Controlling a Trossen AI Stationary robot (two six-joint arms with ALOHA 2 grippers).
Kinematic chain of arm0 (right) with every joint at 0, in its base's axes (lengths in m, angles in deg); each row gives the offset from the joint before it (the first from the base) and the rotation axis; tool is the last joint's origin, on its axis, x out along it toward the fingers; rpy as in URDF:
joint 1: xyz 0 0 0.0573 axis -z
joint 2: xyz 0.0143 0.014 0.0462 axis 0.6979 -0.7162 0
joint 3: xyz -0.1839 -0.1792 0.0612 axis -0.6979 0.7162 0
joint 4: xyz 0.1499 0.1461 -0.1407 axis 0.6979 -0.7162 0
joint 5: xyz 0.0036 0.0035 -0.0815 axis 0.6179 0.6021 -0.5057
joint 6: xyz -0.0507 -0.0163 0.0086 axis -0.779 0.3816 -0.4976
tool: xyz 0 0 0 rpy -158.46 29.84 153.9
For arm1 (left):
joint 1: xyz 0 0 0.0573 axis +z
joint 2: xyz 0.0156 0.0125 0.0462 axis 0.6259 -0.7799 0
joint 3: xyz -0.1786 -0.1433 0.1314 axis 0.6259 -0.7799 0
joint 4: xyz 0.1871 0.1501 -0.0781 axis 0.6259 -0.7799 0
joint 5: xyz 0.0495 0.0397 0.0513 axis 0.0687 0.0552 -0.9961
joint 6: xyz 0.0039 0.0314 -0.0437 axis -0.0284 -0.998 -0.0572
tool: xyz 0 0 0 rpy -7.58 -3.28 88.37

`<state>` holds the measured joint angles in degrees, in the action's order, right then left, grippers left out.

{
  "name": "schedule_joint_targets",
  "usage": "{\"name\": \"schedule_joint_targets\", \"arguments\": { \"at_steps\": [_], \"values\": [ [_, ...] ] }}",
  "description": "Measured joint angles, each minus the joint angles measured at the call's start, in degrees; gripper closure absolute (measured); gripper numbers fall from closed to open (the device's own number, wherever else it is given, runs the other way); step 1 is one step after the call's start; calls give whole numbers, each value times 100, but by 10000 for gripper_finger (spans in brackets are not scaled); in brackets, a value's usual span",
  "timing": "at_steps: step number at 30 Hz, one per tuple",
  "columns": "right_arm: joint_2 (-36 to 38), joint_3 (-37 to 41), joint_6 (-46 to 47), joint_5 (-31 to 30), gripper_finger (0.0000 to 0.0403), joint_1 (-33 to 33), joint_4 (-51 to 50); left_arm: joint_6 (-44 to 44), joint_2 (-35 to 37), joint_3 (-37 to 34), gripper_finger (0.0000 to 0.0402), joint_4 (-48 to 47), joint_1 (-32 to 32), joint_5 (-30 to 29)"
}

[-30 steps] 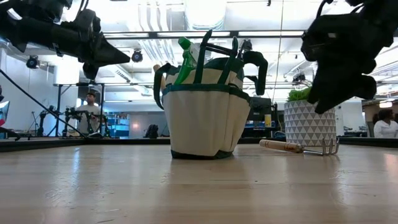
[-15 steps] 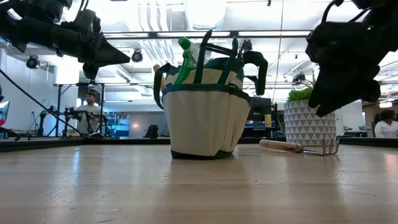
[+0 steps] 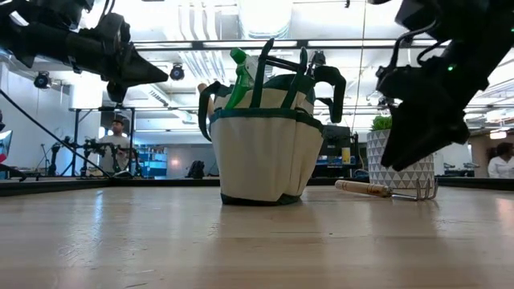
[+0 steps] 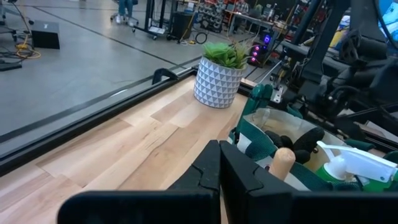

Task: Pick & Place Garden tools in Gardening bag
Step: Put the top brown hand rake into the light brown gardening bag

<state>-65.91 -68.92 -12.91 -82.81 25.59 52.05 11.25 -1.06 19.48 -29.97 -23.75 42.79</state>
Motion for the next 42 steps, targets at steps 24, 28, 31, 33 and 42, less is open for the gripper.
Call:
{"name": "schedule_joint_targets", "arguments": {
  "at_steps": [24, 28, 31, 33, 42],
  "values": [
    [-1103, -76, -528, 286, 218, 607, 850, 1, -46, 0, 399, -4, -7, 4],
    [-1283, -91, -532, 220, 225, 607, 924, 0, -59, 0, 399, -8, -7, 8],
    [-1318, -91, -532, 216, 246, 607, 923, 0, -61, 0, 399, 3, -9, 8],
    [-1300, -88, -531, 219, 271, 611, 899, 0, -61, 0, 399, 4, -9, 8],
    [-1070, -82, -498, 401, 356, 616, 598, 1, -61, 0, 399, 2, -9, 9]
  ]
}}
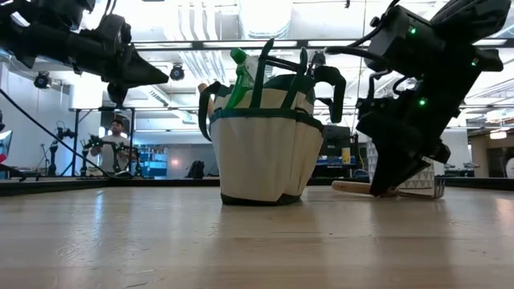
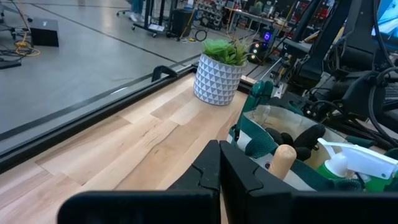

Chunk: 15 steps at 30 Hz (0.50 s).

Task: Pick & Place Garden tools in Gardening bag
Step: Put the top brown hand rake into the light brown gardening bag

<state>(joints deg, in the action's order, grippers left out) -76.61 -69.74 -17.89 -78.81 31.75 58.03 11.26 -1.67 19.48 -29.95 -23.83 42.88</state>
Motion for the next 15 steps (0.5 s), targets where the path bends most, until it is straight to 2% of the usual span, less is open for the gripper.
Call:
{"name": "schedule_joint_targets", "arguments": {
  "at_steps": [6, 11, 15],
  "values": [
    [123, 2, -26, 141, 356, -6, -283, 0, 0, 0, 399, 0, 0, -1],
    [560, 37, 56, 287, 356, -43, -935, 2, -2, 0, 399, -6, -2, -2],
    [1035, 32, 194, 136, 356, -115, -1338, 2, -7, 0, 399, -16, -2, 5]
  ]
}}
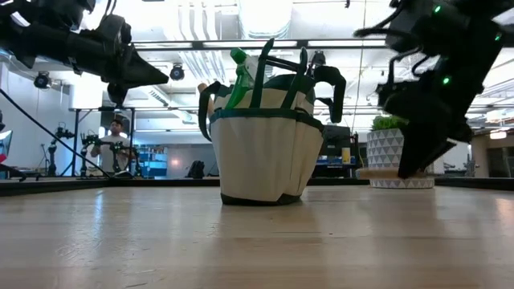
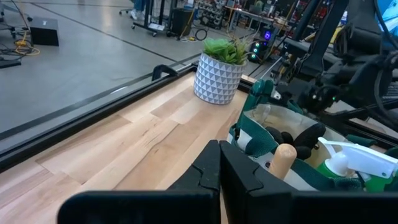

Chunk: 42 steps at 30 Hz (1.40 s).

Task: Pick & Place Garden tools in Gardening bag
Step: Put the top brown hand rake into the light brown gardening bag

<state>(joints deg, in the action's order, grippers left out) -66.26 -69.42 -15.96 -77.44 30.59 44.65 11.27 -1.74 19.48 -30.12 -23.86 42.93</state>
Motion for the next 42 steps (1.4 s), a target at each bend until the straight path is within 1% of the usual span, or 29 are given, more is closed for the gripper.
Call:
{"name": "schedule_joint_targets", "arguments": {
  "at_steps": [5, 11, 15, 20, 23, 29, 33, 36, 39, 42],
  "values": [
    [565, 1, 151, -274, 356, -196, -312, 9, 0, 0, 399, 3, 0, 4],
    [1230, -8, 162, -497, 356, -404, -331, 11, 0, 0, 399, 15, 0, 6],
    [1615, -10, 149, -773, 356, -498, -391, 13, 0, 0, 399, 14, 0, 8],
    [1969, -13, 8, -1178, 356, -525, -499, 15, 0, 0, 399, 16, 0, 8],
    [2046, -83, -205, -1419, 356, -525, -454, 17, -1, 0, 399, 16, 0, 8],
    [2021, -553, -853, -1859, 356, -599, -424, 17, -1, 0, 399, 15, 0, 8],
    [1942, -917, -1387, -2320, 356, -748, -311, 45, -2, 0, 399, 14, 0, 10],
    [1872, -1025, -2130, -2589, 356, -826, 369, 263, -2, 0, 399, 16, 0, 12],
    [1766, -1018, -3067, -2577, 356, -846, 1332, 353, -13, 0, 399, 23, 0, 53],
    [1592, -1020, -3922, -2493, 356, -846, 2035, 427, -63, 1, 399, 116, 0, 204]
  ]
}}
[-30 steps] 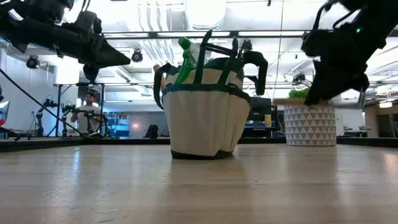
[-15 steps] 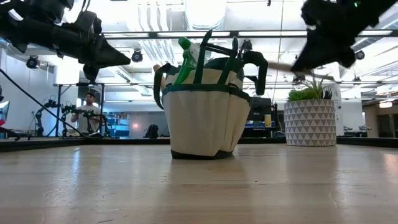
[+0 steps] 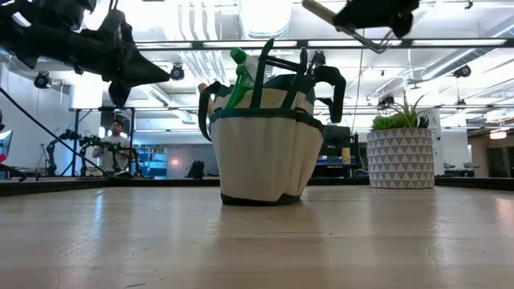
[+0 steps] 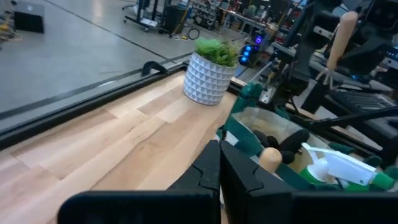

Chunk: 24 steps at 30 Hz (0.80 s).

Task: Pick & Place Garden tools in Gardening bag
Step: Put the top brown hand rake into the light brown gardening bag

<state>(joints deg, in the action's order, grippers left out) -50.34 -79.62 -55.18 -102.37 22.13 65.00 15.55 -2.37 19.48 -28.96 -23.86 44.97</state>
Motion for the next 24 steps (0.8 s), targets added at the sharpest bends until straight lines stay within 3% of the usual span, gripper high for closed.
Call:
{"name": "schedule_joint_targets", "arguments": {
  "at_steps": [5, 12, 24],
  "values": [
    [-280, 1, -822, 10, 356, 17, 816, -5, -254, -7, 399, 514, -7, 268],
    [-652, 2, -1494, 393, 356, 183, 1834, -110, -914, -219, 399, 2229, -7, 978],
    [-961, 10, -2382, 3051, 356, 1228, 2484, -121, -1230, -189, 399, 2494, -7, 1120]
  ]
}}
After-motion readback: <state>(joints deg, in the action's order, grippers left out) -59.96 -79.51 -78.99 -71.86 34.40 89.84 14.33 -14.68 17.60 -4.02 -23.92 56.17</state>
